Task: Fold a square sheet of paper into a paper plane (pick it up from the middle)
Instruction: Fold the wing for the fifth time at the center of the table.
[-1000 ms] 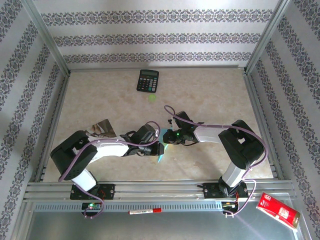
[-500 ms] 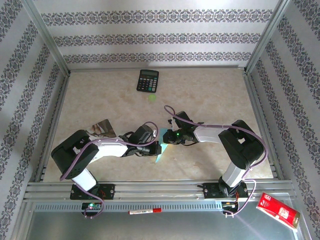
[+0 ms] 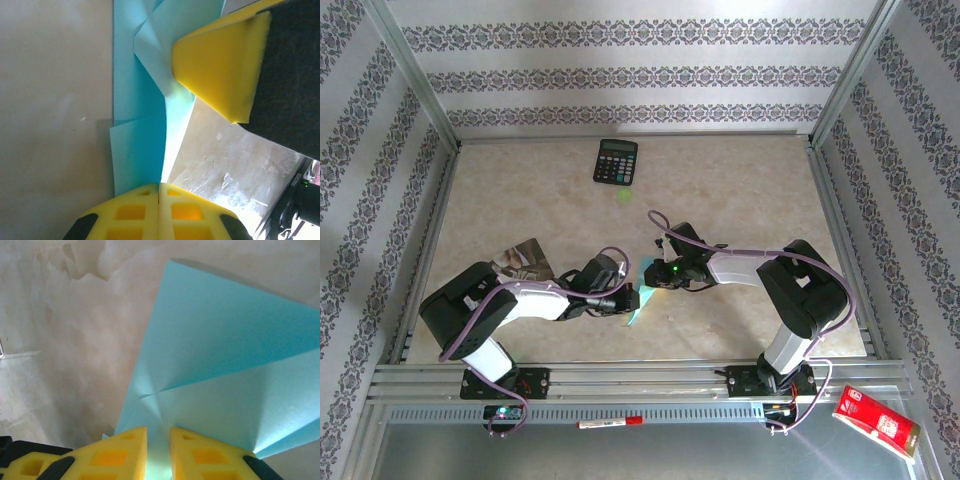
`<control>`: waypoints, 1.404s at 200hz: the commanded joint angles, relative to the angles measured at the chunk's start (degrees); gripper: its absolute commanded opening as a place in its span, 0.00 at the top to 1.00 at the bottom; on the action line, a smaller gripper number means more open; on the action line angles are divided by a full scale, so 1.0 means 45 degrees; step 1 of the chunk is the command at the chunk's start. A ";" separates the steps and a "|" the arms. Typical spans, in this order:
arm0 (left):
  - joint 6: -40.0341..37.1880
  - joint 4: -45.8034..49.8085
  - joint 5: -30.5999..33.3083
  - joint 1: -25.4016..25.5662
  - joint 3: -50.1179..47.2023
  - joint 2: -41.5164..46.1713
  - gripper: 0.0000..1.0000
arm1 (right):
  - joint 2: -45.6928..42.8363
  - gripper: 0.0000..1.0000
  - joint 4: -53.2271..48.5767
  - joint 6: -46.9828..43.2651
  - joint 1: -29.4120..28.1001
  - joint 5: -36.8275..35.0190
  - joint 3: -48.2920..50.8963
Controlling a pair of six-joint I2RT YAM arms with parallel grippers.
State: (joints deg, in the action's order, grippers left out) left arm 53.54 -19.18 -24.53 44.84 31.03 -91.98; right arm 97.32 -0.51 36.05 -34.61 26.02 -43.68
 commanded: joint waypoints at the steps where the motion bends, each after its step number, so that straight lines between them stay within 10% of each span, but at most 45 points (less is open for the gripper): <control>1: 0.0613 -0.0120 -0.0324 -0.0237 -0.0410 0.0168 0.99 | -0.0284 0.78 -0.0505 -0.0004 0.0319 -0.0345 -0.0270; 281: 0.4141 -0.4432 -0.1822 -0.0892 -0.1647 -0.1455 0.99 | 0.0918 0.77 0.0056 -0.0653 0.0479 0.0155 -0.0252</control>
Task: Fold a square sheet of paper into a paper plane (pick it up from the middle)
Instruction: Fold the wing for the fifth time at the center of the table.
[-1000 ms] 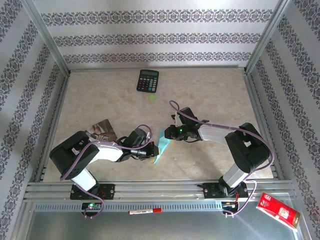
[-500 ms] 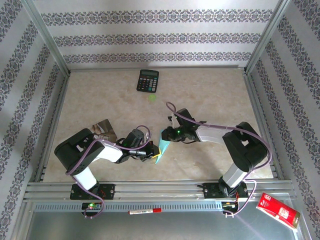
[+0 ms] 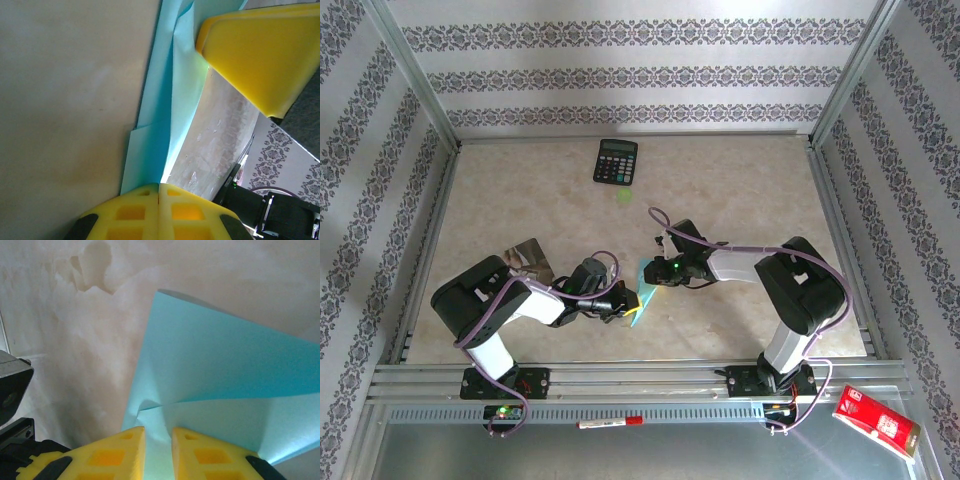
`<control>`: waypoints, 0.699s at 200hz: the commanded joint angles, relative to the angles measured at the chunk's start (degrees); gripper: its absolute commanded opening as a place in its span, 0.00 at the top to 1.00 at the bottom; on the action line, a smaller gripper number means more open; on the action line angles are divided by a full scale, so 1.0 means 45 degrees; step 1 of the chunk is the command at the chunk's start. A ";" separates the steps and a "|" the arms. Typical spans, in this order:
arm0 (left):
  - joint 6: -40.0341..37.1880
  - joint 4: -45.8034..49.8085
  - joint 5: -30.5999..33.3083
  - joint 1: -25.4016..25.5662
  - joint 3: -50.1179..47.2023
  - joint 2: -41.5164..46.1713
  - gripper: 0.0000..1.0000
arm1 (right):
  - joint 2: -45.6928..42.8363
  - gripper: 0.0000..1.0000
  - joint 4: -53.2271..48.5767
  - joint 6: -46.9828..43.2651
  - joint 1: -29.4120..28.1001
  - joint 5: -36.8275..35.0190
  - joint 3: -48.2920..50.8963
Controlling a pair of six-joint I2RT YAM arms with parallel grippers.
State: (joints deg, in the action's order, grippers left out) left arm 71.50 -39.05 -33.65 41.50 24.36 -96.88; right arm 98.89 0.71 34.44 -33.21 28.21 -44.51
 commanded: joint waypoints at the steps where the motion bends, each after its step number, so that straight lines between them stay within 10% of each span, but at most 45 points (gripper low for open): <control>1: 0.0147 -0.0006 0.0198 -0.0144 -0.0162 -0.0366 0.99 | 0.0585 0.77 -0.0216 -0.0291 0.0171 -0.0331 -0.0069; 140: -0.3659 0.5872 0.1484 0.0140 0.0679 0.4146 0.75 | 0.0734 0.78 -0.0217 -0.0191 0.0155 -0.0292 0.0048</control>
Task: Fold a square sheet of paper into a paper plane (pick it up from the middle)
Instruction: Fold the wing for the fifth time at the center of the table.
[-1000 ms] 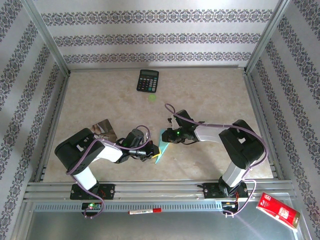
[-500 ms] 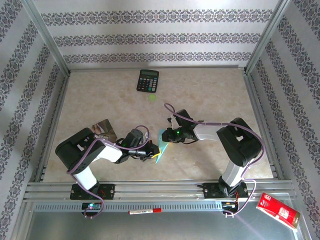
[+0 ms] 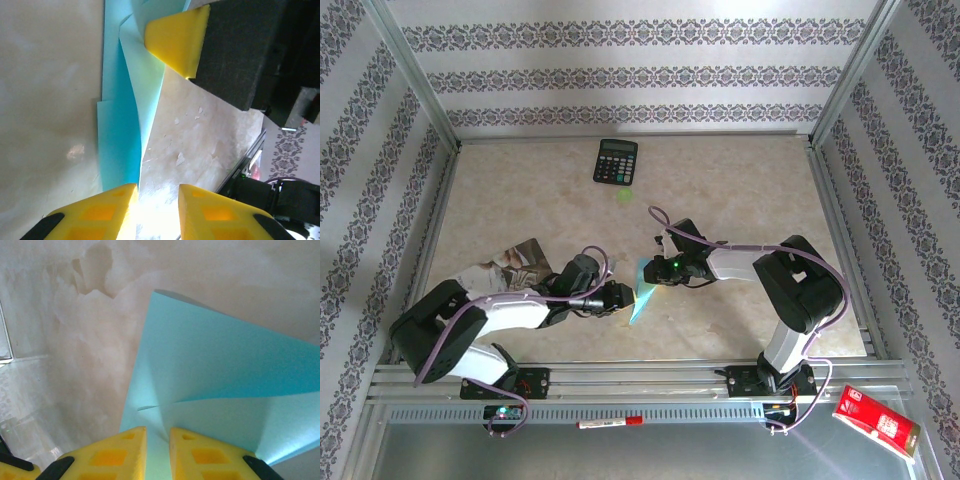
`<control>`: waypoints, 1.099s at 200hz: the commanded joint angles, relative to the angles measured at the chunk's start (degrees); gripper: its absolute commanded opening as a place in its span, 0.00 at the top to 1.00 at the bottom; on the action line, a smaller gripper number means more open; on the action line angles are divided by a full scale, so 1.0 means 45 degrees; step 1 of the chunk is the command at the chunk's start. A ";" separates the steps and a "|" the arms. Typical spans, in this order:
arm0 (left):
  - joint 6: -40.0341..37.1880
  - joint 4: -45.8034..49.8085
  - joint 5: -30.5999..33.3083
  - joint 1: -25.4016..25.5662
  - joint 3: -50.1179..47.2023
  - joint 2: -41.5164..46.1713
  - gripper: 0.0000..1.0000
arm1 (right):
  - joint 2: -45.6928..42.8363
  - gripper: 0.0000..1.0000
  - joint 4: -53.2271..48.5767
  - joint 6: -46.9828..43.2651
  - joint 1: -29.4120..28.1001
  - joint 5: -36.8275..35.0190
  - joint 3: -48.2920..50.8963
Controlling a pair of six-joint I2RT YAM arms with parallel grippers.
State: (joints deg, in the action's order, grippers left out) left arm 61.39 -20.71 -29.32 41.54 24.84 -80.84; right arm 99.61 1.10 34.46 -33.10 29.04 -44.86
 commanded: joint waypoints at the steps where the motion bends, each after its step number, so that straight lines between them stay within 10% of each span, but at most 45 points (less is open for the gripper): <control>1: -0.1451 0.1813 0.0531 0.0147 0.0592 0.0610 0.75 | 0.0576 0.78 -0.0304 -0.0187 0.0130 -0.0476 0.0116; 75: -0.2246 0.1428 -0.0100 0.0867 0.2225 -0.0970 0.95 | 0.0580 0.78 -0.0245 -0.0123 0.0144 -0.0525 0.0165; 220: -0.2622 0.1117 -0.0213 0.0416 0.1993 -0.2749 1.00 | 0.0471 0.79 -0.0245 -0.0084 0.0131 -0.0554 0.0262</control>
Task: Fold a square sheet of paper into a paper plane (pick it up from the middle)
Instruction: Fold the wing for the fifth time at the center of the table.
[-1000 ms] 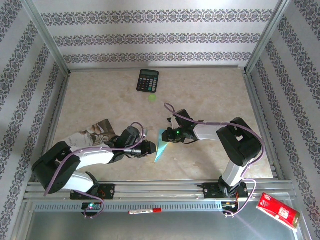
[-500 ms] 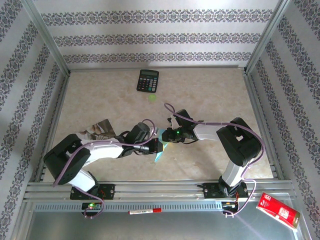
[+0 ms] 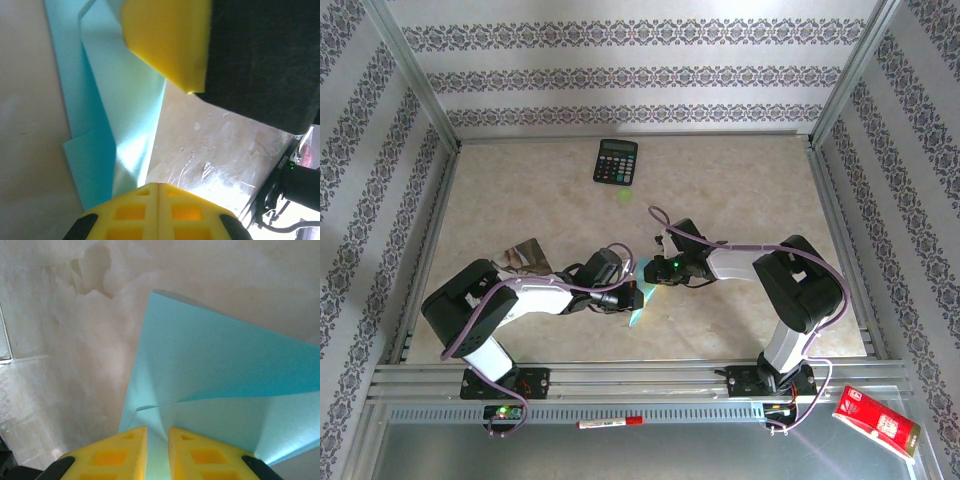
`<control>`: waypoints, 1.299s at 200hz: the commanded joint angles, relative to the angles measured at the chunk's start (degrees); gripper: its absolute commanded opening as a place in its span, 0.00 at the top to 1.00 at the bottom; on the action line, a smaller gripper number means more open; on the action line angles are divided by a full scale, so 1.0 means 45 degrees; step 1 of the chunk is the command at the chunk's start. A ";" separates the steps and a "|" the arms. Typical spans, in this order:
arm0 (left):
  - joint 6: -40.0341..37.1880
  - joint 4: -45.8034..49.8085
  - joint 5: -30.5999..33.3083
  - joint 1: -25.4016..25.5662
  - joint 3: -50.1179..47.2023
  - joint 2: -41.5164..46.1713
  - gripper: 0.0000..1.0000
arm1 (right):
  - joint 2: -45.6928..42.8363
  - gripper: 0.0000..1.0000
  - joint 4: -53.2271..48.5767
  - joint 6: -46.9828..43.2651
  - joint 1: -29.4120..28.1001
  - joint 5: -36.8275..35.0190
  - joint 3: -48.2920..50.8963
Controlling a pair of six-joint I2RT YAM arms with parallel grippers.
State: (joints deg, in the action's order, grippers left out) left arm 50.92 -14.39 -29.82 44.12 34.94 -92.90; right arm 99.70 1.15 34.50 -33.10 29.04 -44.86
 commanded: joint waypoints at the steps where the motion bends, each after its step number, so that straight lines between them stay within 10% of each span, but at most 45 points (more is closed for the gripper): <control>1: -0.0297 -0.0282 -0.0096 -0.0156 -0.0248 -0.0073 1.00 | 0.0437 0.79 -0.0255 -0.0091 0.0130 -0.0554 0.0262; 260: 0.0473 -0.0044 -0.0219 0.0683 -0.2106 0.0667 1.00 | 0.1047 0.84 -0.1191 0.0300 0.0139 -0.1305 0.0038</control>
State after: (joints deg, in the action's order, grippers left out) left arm 51.59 -20.14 -29.52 45.30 28.08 -90.94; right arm 100.71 -0.03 35.77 -32.73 29.02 -45.67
